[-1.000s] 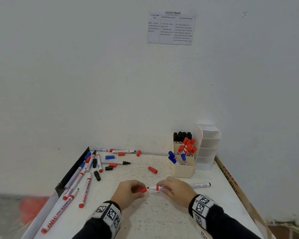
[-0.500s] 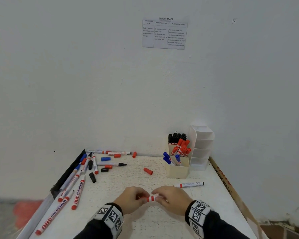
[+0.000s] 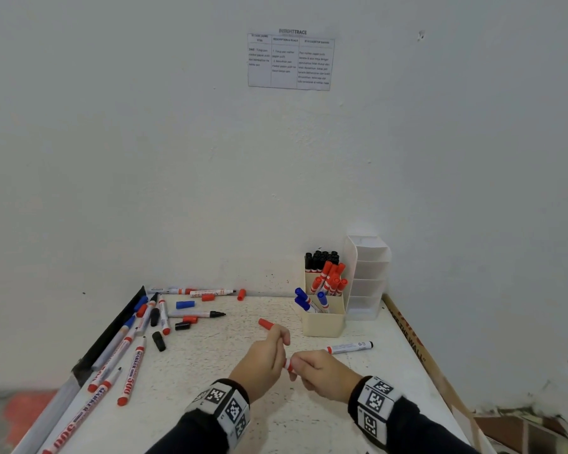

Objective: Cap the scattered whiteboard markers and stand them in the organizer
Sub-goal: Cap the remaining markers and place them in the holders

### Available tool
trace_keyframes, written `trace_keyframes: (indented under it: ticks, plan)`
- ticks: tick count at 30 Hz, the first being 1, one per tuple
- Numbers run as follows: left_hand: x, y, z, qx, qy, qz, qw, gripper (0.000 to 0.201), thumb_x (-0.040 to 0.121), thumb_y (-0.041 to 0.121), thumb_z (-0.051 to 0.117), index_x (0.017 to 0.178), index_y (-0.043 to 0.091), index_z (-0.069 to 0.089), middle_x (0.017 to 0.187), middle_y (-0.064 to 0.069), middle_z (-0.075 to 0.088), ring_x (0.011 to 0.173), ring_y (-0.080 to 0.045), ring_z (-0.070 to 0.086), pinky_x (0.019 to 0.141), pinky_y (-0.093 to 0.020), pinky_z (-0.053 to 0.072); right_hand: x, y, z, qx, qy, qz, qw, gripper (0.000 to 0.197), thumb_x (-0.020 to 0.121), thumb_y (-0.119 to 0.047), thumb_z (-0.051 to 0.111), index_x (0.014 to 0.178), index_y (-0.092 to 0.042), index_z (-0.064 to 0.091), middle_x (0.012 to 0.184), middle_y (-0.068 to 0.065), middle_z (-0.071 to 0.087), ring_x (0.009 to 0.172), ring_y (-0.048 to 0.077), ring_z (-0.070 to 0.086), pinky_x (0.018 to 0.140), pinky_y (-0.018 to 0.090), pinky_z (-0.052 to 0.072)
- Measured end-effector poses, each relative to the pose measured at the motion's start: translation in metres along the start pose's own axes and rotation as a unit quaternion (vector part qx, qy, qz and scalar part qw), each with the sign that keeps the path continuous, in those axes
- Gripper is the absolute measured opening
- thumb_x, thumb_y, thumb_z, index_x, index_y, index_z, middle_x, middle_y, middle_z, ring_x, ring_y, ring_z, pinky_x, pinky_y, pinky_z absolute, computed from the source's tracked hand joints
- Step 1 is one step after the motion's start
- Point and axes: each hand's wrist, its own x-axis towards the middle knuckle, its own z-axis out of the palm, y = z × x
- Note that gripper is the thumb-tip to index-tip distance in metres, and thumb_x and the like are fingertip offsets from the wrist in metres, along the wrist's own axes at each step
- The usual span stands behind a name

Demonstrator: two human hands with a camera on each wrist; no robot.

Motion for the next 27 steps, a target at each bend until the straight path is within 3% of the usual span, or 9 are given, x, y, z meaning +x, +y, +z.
trace_keyframes:
  ticks: [4,8,10,12,14,16,19,22,27]
  plan:
    - [0.018,0.001,0.019,-0.056,0.044,-0.047,0.996,0.017,0.1,0.017,0.027,0.099,0.029,0.04,0.061,0.005,0.043,0.053,-0.007,0.04,0.055,-0.02,0.033,0.003,0.011,-0.016,-0.043,0.013,0.016,0.999,0.018,0.097,-0.037,0.038,0.089,-0.034,0.054,0.061,-0.009,0.052,0.057,-0.001,0.047,0.063,0.019,0.039]
    - [0.037,0.015,0.042,-0.12,0.056,-0.1,0.986,0.035,0.102,0.028,0.023,0.121,0.015,0.049,0.104,0.003,0.056,0.102,-0.014,0.053,0.093,-0.027,0.04,0.0,0.022,-0.048,-0.088,0.119,0.03,0.989,0.011,0.097,-0.025,0.042,0.089,-0.028,0.049,0.085,-0.005,0.055,0.077,0.008,0.051,0.072,0.019,0.043]
    - [0.047,0.013,0.051,-0.04,0.001,-0.105,0.994,0.041,0.102,0.028,0.023,0.136,0.013,0.041,0.134,0.0,0.046,0.128,-0.016,0.04,0.107,-0.027,0.029,-0.004,0.027,-0.066,-0.082,0.209,0.027,0.974,0.008,0.096,-0.024,0.044,0.092,-0.028,0.05,0.085,-0.007,0.055,0.076,0.008,0.053,0.065,0.013,0.043]
    - [0.056,0.006,0.06,0.081,-0.096,-0.091,0.988,0.044,0.102,0.026,0.025,0.144,0.016,0.029,0.151,-0.004,0.028,0.138,-0.019,0.028,0.113,-0.031,0.022,-0.004,0.028,-0.086,-0.082,0.293,0.011,0.952,0.006,0.096,-0.026,0.044,0.099,-0.026,0.05,0.085,-0.01,0.058,0.075,0.006,0.056,0.06,0.012,0.042]
    - [0.063,0.002,0.069,0.194,-0.179,-0.082,0.961,0.047,0.101,0.026,0.026,0.147,0.023,0.021,0.156,-0.004,0.013,0.142,-0.024,0.019,0.116,-0.04,0.019,-0.001,0.025,-0.103,-0.043,0.353,-0.01,0.935,0.006,0.096,-0.025,0.043,0.1,-0.029,0.046,0.091,-0.001,0.064,0.079,0.014,0.062,0.064,0.017,0.049]
    - [0.067,0.001,0.076,0.279,-0.218,-0.073,0.932,0.049,0.099,0.028,0.026,0.147,0.027,0.016,0.157,-0.003,0.01,0.143,-0.027,0.015,0.115,-0.045,0.017,0.005,0.021,-0.116,0.0,0.393,-0.042,0.919,0.015,0.096,-0.02,0.044,0.097,-0.032,0.037,0.091,0.006,0.066,0.08,0.024,0.066,0.07,0.033,0.056]
    - [0.074,0.003,0.079,0.326,-0.231,-0.07,0.914,0.047,0.097,0.025,0.034,0.143,0.021,0.027,0.142,-0.006,0.039,0.128,-0.029,0.04,0.104,-0.046,0.034,0.017,0.02,-0.127,0.016,0.418,-0.079,0.905,0.032,0.093,-0.006,0.047,0.106,-0.029,0.03,0.092,-0.012,0.055,0.083,0.015,0.063,0.071,0.018,0.054]
    - [0.081,0.01,0.074,0.343,-0.223,-0.097,0.908,0.034,0.097,0.022,0.039,0.129,0.014,0.047,0.121,-0.01,0.056,0.11,-0.028,0.053,0.092,-0.04,0.046,0.033,0.02,-0.131,0.009,0.457,-0.107,0.883,0.043,0.089,0.003,0.049,0.104,-0.034,0.031,0.093,-0.01,0.052,0.081,0.01,0.062,0.067,0.006,0.049]
    - [0.075,0.0,0.06,0.251,-0.178,-0.156,0.939,0.033,0.091,0.019,0.051,0.124,0.017,0.053,0.125,-0.007,0.052,0.112,-0.021,0.053,0.097,-0.032,0.046,0.056,0.014,-0.129,-0.038,0.459,-0.08,0.884,0.017,0.092,-0.009,0.05,0.102,-0.021,0.042,0.096,-0.004,0.052,0.081,0.006,0.056,0.064,0.014,0.05]
